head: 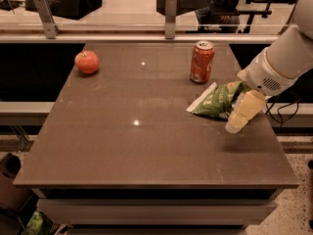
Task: Move green jalapeno chip bag near apple
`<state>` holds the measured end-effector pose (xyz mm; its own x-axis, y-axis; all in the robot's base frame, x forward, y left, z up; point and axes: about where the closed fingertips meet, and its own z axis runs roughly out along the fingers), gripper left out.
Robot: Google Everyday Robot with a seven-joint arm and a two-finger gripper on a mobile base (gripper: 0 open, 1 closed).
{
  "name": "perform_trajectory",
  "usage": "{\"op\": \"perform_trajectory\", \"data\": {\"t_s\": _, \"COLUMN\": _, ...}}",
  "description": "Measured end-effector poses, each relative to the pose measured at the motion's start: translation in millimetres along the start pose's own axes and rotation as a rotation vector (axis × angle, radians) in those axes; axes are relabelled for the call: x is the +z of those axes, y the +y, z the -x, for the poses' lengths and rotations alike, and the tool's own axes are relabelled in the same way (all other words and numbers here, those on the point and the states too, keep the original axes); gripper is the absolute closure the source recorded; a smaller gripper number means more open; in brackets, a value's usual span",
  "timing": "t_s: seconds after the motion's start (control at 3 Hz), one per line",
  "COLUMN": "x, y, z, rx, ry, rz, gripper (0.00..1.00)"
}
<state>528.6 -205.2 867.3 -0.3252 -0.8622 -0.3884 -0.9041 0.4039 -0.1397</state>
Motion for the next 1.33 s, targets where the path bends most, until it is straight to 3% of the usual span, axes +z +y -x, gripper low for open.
{"op": "perform_trajectory", "data": {"t_s": 0.33, "x": 13.6, "y": -6.3, "z": 2.5, "rx": -0.011, "ry": 0.000, "rz": -0.047, "gripper": 0.19}}
{"op": "perform_trajectory", "data": {"t_s": 1.33, "x": 13.7, "y": -5.2, "z": 5.0, "rx": -0.016, "ry": -0.001, "rz": -0.051, "gripper": 0.89}}
